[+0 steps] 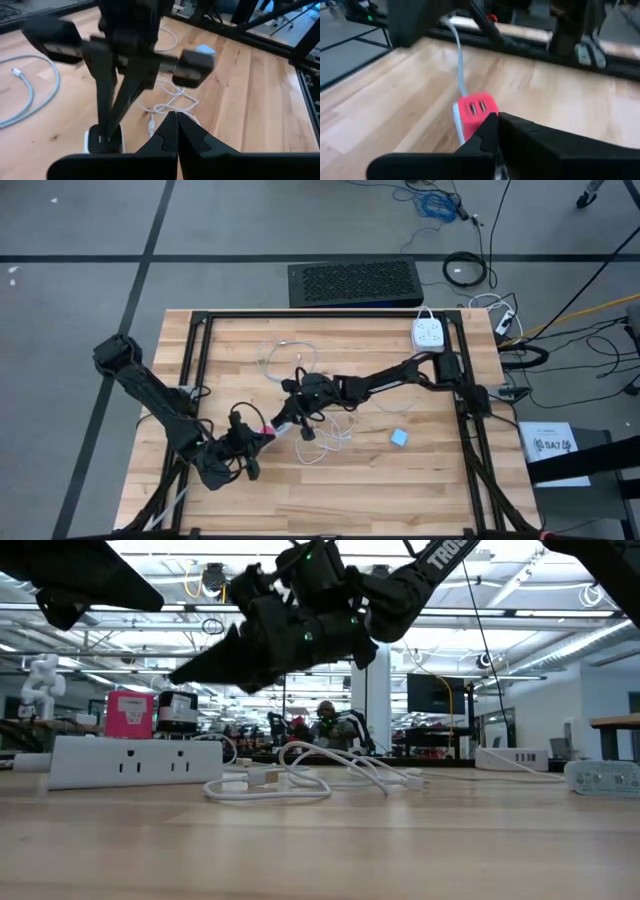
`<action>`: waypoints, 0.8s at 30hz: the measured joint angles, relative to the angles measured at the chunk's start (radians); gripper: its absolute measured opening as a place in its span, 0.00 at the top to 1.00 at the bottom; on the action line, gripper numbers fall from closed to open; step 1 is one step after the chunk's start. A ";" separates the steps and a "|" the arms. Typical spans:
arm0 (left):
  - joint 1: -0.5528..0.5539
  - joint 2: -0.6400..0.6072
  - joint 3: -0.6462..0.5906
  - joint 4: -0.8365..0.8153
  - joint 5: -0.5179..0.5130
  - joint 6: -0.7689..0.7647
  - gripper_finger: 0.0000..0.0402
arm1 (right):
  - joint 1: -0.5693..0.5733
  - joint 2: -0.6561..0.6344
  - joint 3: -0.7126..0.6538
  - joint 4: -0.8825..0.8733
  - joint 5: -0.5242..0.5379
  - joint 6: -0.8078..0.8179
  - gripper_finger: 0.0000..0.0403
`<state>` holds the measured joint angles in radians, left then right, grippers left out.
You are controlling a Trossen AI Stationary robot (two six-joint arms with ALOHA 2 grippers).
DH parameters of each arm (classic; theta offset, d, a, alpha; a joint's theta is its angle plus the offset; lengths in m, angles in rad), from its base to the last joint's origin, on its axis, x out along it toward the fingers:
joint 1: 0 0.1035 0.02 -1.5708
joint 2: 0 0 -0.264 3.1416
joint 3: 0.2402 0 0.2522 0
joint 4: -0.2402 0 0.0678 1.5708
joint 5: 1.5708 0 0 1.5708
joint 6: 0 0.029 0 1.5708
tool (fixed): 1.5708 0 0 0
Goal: Insert USB
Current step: Insert the black charger adapter into the bottom white outlet extension
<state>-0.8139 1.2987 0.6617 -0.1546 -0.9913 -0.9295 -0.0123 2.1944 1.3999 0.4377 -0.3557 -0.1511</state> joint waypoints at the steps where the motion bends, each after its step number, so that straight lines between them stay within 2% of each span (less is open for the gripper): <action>1: 0.000 -0.002 0.000 -0.007 -0.001 -0.008 1.00 | 0.000 0.005 0.000 0.006 0.008 0.001 1.00; 6: 0.000 -0.003 0.000 -0.131 0.028 -0.143 1.00 | 0.002 0.011 0.001 -0.007 0.024 0.002 1.00; 12: 0.000 -0.002 0.000 -0.254 0.115 -0.262 1.00 | 0.003 0.014 0.003 -0.022 0.044 0.006 1.00; 24: 0.017 0.003 0.000 -0.304 0.178 -0.296 1.00 | 0.036 0.010 0.004 -0.069 0.130 -0.042 1.00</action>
<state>-0.7973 1.3013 0.6617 -0.4583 -0.8130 -1.2259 0.0238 2.2045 1.4044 0.3683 -0.2260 -0.1930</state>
